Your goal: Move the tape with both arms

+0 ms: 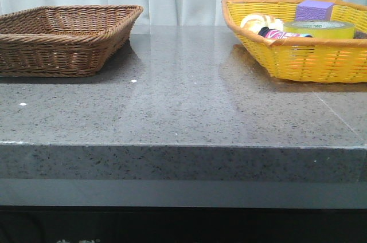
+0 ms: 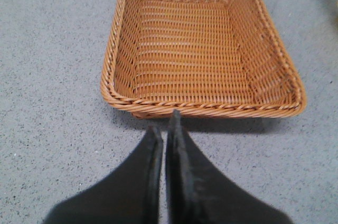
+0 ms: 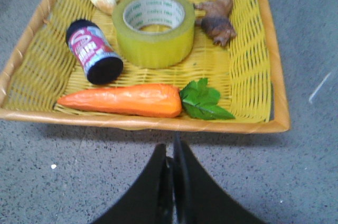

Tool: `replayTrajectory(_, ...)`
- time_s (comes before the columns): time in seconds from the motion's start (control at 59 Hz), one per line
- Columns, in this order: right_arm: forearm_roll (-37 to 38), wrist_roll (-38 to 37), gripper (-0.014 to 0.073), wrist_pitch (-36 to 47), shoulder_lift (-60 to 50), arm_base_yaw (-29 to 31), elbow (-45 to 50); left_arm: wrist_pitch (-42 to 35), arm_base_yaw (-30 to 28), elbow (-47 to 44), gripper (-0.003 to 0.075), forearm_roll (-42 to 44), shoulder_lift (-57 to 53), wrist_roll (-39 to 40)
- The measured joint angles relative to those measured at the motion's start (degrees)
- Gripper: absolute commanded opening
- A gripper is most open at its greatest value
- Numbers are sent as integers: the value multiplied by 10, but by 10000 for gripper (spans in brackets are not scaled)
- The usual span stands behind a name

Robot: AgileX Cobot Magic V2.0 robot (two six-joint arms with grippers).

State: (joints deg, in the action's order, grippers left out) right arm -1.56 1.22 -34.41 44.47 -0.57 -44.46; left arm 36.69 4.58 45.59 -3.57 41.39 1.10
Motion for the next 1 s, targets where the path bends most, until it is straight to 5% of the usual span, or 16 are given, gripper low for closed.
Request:
replayTrajectory(0.119,0,0,506,0,24,0,0,0,0,0,421,1,15,-7)
replayTrajectory(0.221,0,0,573,0,43,0,0,0,0,0,509,1,21,-11)
replayTrajectory(0.339,0,0,572,0,64,0,-7,0,4,0,501,-14,24,-11)
replayTrajectory(1.001,-18,-28,572,-160,383,37,-361,-15,286,0,491,-38,26,-36)
